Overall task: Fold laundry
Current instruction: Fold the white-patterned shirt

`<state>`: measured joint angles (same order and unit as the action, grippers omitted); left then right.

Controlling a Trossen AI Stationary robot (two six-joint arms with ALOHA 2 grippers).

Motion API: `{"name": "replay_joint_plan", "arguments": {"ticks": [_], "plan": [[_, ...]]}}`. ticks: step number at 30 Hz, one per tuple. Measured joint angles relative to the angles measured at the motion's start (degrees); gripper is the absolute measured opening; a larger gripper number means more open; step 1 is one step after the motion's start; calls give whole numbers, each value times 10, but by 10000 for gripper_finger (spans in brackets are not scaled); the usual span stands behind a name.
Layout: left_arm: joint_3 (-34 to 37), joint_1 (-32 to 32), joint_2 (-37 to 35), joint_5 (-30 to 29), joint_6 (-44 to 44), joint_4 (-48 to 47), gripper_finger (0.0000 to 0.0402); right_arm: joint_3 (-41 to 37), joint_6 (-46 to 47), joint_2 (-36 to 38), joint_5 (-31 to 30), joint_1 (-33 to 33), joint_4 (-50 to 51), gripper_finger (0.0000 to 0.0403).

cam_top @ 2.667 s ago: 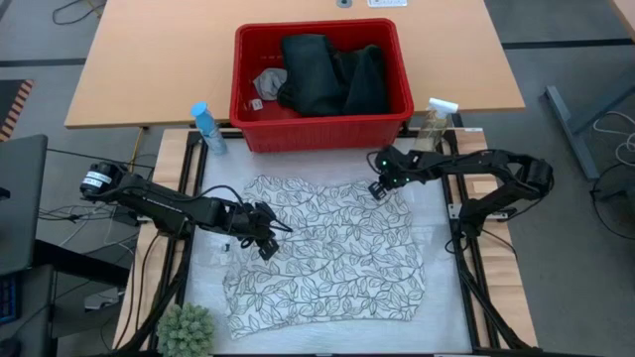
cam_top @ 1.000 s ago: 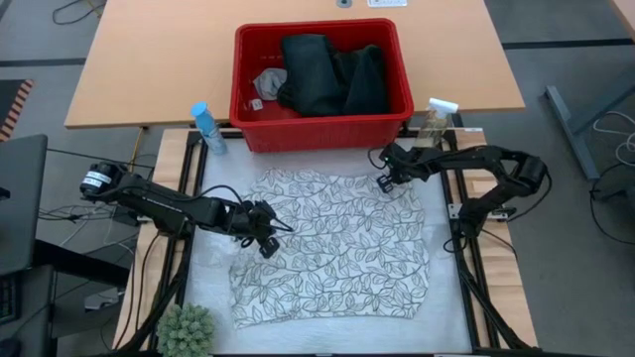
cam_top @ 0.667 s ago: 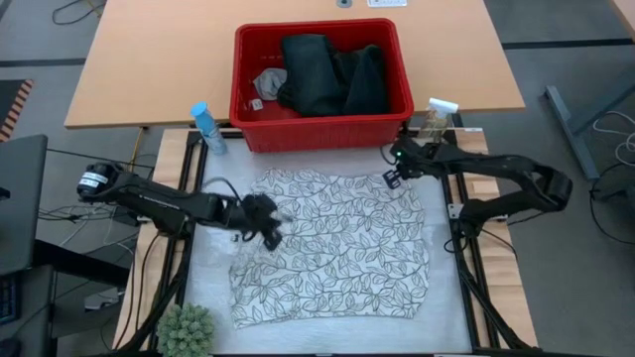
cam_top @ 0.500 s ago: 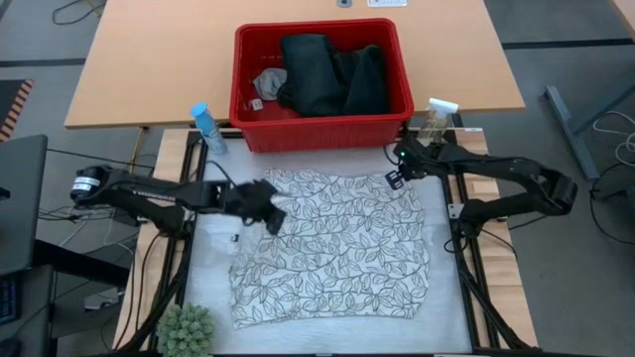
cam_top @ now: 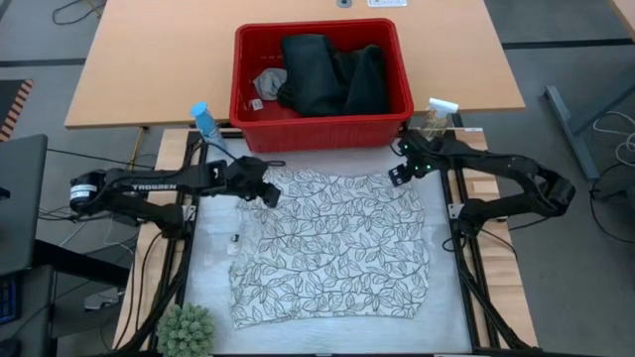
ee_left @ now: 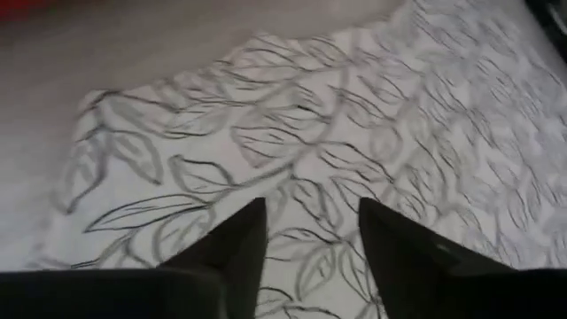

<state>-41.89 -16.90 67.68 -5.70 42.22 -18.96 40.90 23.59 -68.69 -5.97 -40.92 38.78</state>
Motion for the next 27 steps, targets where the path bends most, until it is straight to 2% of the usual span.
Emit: {"name": "replay_joint_plan", "arguments": {"ticks": [3,6,11,16,21,27], "plan": [[0,-40,0,1,35,-30,206,0,4,0,0,-21,-13,268],[0,-84,7,-5,27,-53,222,1,1,0,-2,-42,-19,274],[0,-139,44,53,-12,-40,226,1,5,0,-1,-58,-44,275],[0,-164,73,66,-42,-41,226,1,29,-24,0,-55,-49,275],[0,-181,89,78,-69,-38,226,1,30,-90,1,-41,-91,276],[0,-203,115,79,-90,-34,226,1,-9,-141,3,-30,-112,276]]}}
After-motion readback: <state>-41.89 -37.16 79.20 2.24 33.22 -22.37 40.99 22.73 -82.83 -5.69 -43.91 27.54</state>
